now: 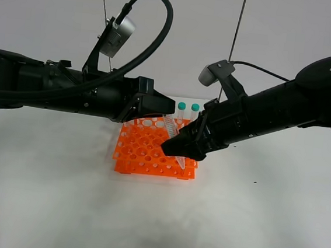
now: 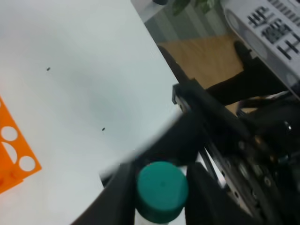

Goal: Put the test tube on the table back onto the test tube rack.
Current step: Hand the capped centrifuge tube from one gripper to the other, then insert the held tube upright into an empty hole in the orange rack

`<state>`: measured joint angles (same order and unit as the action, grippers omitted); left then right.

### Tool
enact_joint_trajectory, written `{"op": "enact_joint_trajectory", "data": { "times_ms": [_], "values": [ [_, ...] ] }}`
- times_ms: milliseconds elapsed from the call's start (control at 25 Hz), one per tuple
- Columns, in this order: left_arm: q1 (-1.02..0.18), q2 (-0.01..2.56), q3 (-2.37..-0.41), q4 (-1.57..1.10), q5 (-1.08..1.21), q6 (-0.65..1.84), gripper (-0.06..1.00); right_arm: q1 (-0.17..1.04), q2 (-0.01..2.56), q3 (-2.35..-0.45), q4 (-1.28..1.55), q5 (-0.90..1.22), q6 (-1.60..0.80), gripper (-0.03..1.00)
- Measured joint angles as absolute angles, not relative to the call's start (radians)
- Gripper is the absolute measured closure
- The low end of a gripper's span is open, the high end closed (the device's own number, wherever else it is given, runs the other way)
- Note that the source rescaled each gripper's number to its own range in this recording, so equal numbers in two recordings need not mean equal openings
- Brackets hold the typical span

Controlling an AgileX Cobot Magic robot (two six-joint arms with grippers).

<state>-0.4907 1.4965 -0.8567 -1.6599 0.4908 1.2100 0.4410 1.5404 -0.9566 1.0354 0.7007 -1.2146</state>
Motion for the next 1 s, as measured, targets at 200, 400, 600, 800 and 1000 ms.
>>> {"op": "enact_joint_trajectory", "data": {
  "times_ms": [200, 400, 600, 800, 1000],
  "values": [
    [-0.491, 1.496, -0.857, -1.661, 0.493, 1.21, 0.94, 0.441, 1.529, -0.958, 1.023, 0.702, -1.188, -0.01],
    [-0.491, 1.496, -0.857, -1.661, 0.493, 1.21, 0.94, 0.441, 1.47, -1.014, 0.833, 0.796, -0.963, -0.03],
    [-0.491, 1.496, -0.857, -1.661, 0.494, 1.21, 0.94, 0.441, 1.445, -1.176, 0.532, 0.981, -0.566, -0.03],
    [-0.491, 1.496, -0.857, -1.661, 0.494, 1.21, 0.94, 0.441, 1.445, -1.273, 0.258, 1.062, -0.304, -0.03],
    [-0.491, 1.496, -0.857, -1.661, 0.494, 1.21, 0.94, 0.435, 1.471, -1.278, 0.148, 1.072, -0.216, -0.03]
  ]
}}
